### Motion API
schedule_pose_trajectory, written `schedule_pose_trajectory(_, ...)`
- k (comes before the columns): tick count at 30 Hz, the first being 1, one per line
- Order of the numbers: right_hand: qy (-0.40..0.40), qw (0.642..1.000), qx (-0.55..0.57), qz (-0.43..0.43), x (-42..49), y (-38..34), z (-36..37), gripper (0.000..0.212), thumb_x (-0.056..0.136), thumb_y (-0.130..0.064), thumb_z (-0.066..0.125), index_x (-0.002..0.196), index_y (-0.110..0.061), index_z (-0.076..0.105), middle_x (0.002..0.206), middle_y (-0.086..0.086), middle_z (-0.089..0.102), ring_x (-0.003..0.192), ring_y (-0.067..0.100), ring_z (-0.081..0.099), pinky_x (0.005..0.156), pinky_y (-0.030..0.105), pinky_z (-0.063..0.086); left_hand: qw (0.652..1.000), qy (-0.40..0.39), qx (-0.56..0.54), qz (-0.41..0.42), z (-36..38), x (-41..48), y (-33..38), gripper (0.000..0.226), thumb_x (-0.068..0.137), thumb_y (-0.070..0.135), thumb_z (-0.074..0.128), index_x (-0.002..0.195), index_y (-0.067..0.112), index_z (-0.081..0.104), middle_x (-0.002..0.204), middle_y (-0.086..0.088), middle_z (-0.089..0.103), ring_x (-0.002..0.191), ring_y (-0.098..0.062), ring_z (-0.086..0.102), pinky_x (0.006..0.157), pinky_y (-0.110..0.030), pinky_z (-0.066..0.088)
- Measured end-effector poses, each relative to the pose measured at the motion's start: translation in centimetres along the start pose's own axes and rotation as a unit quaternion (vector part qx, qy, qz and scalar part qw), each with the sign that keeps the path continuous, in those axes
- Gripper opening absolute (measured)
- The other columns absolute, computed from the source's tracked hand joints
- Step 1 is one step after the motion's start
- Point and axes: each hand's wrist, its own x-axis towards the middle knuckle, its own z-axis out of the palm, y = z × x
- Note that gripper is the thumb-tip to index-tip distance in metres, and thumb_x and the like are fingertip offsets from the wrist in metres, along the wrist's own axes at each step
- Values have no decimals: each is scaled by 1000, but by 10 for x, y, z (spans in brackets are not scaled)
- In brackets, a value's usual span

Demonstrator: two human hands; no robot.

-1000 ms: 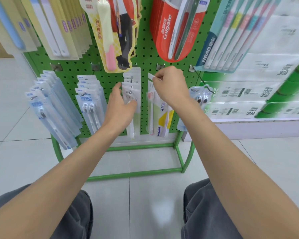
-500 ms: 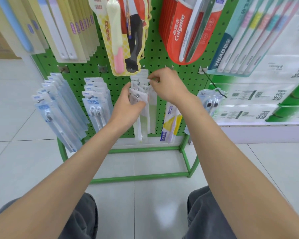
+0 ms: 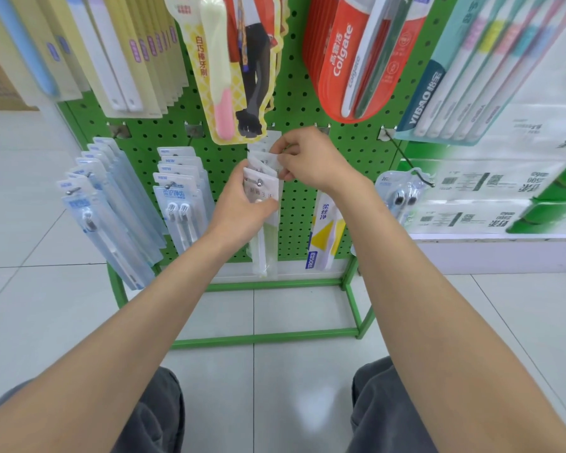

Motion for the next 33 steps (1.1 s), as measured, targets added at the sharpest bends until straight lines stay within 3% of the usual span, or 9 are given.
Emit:
schedule_pose_trajectory(3,23,1000,6,-9,3,-1,7,20,94,-2,49,96,-13,65,79,6,65,66,16,66,65,28,54,1000,19,-10,-3,0,2,-1,54,83,5,68,127,28,46,103,18,58,84,13,57,66,-5,43)
schedule_pose_trajectory(6,14,1000,-13,-11,5,-2,12,24,93,-4,49,102,-10,70,79,1,62,66,12,58,62,20,44,999,27,-16,-8,0,2,-1,60,82,5,69,134,22,45,108,7,61,94,-6,61,72,-18,46)
schedule_pose_trajectory(9,25,1000,12,6,9,0,6,25,94,-4,47,100,-11,70,81,0,66,66,12,61,68,25,49,1000,22,-10,-8,0,0,0,59,83,8,68,134,26,45,107,15,59,92,3,57,73,-17,44)
schedule_pose_trajectory(13,101,993,-60,-18,18,6,1,28,97,-5,48,116,-7,68,119,6,67,105,19,62,89,25,46,1000,20,-17,-8,0,0,0,56,84,7,67,130,29,46,106,18,59,96,1,58,79,-21,46)
schedule_pose_trajectory(15,97,990,-92,-33,22,8,1,31,97,-5,50,124,-8,65,123,8,66,114,21,60,97,28,44,1000,20,-21,-11,0,1,0,55,84,6,67,129,30,46,107,17,59,98,-2,58,81,-22,46)
schedule_pose_trajectory(19,52,991,-115,-35,27,13,7,30,96,-8,53,123,-10,65,123,7,66,115,21,59,98,30,45,999,21,-25,-17,0,3,-2,55,85,8,67,129,31,45,112,13,60,104,-9,60,85,-24,47)
schedule_pose_trajectory(26,80,991,-101,-23,29,14,11,17,93,-9,58,104,-10,70,102,5,68,97,22,63,86,36,53,999,21,-30,-28,-1,5,-6,54,83,9,68,127,32,47,119,8,61,109,-12,60,97,-35,49)
schedule_pose_trajectory(33,91,990,-107,-21,23,8,10,17,92,-8,56,102,-10,70,92,1,63,91,21,63,83,37,55,999,13,-26,-29,-3,2,-3,62,85,7,66,140,25,41,119,8,60,99,-6,61,87,-27,50)
